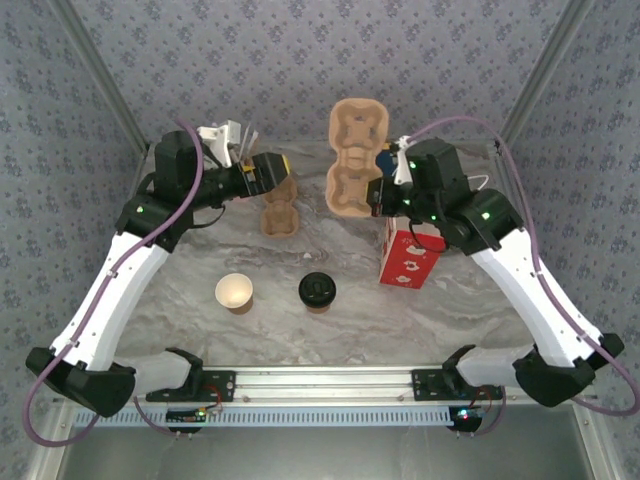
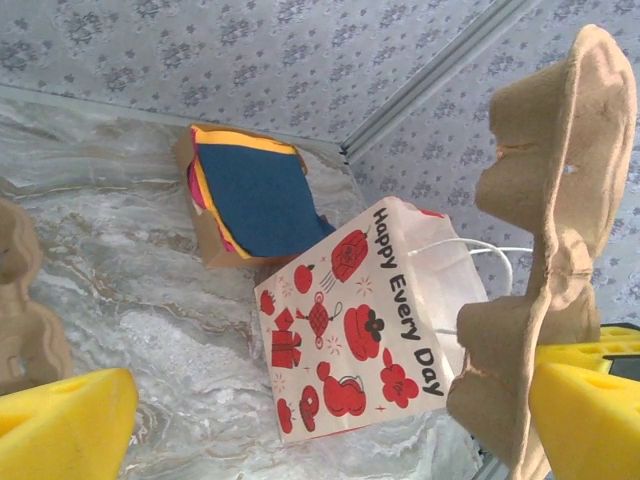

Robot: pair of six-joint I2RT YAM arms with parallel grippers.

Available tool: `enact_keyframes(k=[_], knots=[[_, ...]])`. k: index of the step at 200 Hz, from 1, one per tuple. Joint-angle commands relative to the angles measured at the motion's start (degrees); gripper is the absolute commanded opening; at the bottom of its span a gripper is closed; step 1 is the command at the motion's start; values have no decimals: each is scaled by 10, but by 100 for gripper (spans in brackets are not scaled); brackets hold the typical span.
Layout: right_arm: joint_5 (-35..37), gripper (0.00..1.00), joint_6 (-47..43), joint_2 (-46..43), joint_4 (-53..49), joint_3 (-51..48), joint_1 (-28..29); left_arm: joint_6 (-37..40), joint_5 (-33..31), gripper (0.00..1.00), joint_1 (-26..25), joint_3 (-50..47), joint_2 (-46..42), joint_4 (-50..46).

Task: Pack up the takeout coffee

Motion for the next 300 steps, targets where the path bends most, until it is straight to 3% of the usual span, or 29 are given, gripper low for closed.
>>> enact_keyframes(k=[1, 84, 156, 252, 300], knots=[[35, 8, 4, -42, -30, -1, -15, 3, 14, 100, -10, 19, 5, 18], [68, 7, -18, -141, -112, -38, -118, 17, 1, 100, -78, 59, 79, 18], [85, 7, -32, -131, -193, -74, -204, 45, -6, 100, -122, 94, 132, -12], [152, 8, -44, 19, -232, 30, -193, 77, -13, 100, -123, 81, 135, -35], [200, 9, -41, 74, -269, 57, -156, 87, -25, 100, -118, 80, 139, -48]])
